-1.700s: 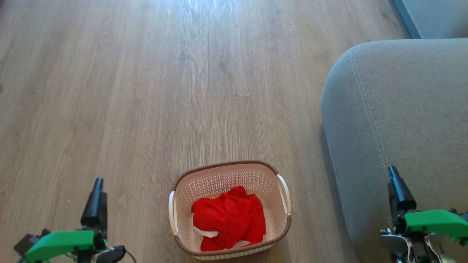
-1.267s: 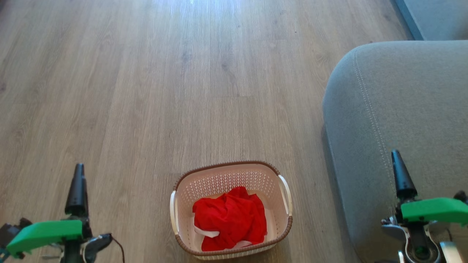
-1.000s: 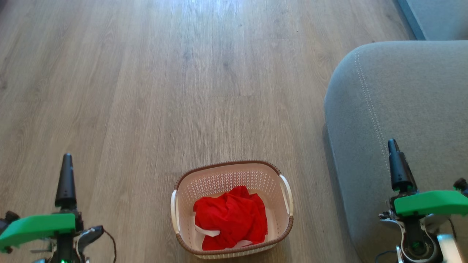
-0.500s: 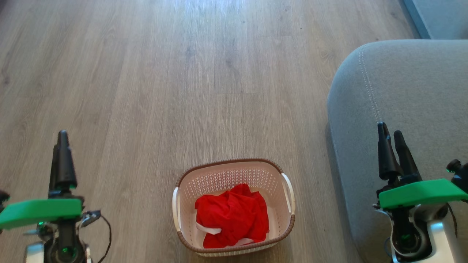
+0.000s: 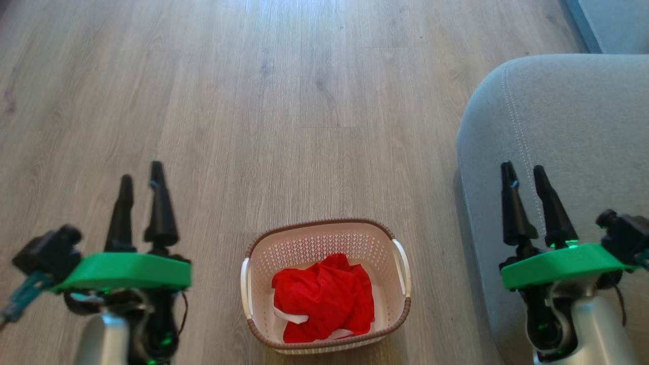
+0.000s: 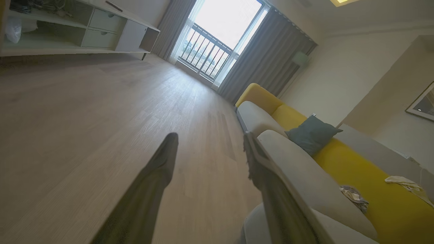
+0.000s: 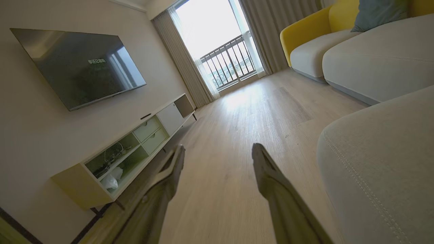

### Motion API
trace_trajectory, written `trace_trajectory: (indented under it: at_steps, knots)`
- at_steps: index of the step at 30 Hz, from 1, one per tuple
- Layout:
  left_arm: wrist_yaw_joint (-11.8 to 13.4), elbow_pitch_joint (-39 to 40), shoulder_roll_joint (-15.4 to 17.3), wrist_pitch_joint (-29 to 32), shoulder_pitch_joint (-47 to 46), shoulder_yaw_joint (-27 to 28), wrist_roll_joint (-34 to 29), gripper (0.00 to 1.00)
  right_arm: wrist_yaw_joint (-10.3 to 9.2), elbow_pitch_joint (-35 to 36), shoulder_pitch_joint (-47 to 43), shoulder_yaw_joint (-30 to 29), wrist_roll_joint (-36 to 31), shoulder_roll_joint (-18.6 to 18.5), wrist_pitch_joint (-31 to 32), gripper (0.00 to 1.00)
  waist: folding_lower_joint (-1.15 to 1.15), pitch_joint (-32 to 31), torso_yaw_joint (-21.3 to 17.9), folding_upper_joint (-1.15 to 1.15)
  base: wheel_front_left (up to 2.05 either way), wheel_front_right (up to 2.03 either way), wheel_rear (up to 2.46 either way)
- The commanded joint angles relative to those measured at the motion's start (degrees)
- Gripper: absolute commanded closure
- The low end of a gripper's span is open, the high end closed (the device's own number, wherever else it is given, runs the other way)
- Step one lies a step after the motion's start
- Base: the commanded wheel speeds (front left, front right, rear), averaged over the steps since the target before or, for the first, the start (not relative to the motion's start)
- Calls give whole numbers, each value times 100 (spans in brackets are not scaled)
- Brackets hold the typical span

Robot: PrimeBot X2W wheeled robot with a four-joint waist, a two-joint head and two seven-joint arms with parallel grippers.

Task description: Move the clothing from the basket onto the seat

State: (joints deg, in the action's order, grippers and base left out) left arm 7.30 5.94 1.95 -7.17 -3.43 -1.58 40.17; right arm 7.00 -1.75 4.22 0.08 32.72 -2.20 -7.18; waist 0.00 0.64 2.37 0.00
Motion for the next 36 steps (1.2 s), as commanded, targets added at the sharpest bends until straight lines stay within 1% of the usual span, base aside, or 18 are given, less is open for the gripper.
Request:
trace_trajectory:
  at_steps: [1, 5, 6, 9, 13, 16, 19, 22, 27, 32, 36]
  knots:
    - [141, 328, 64, -102, -255, -91, -413, 0, 32, 246, 294, 159, -306, -53, -96, 0, 0, 1, 8, 0, 0, 0, 0]
    - [343, 410, 67, -169, -271, -449, -955, 0, 34, 270, 310, 232, -640, -54, -163, 0, 0, -1, 22, 0, 0, 0, 0]
    - [343, 410, 67, -169, -271, -449, -955, 0, 34, 270, 310, 232, -640, -54, -163, 0, 0, -1, 22, 0, 0, 0, 0]
    - [418, 394, 69, -220, -267, -696, -1338, 0, 35, 255, 304, 287, -865, -55, -214, 0, 0, -7, 32, 0, 0, 0, 0]
    - [400, 97, 72, -287, -182, -986, -1718, 0, 37, 119, 286, 428, -1146, -57, -282, 0, 0, -26, 41, 0, 0, 0, 0]
    - [393, -95, 74, -337, -143, -1069, -1898, 0, 38, -122, 245, 530, -1157, -58, -333, 0, 0, -43, 39, 0, 0, 0, 0]
    - [372, -217, 76, -387, -102, -1133, -2079, 0, 39, -254, 275, 601, -1329, -59, -383, 0, 0, -51, 36, 0, 0, 0, 0]
    - [336, -445, 129, -438, -82, -1280, -2493, 0, 40, -401, 287, 655, -1488, -60, -434, 0, 0, -58, 37, 0, 0, 0, 0]
    - [408, -667, 134, -522, -79, -1529, -2845, 0, 42, -819, 320, 735, -1788, -62, -519, 0, 0, -66, 35, 0, 0, 0, 0]
    - [384, -853, 123, -605, -43, -1573, -3050, 0, 44, -1150, 373, 771, -2097, -64, -603, 0, 0, -66, 30, 0, 0, 0, 0]
    - [392, -944, 113, -672, -53, -1570, -3316, 0, 46, -1283, 429, 818, -2364, -65, -670, 0, 0, -63, 34, 0, 0, 0, 0]
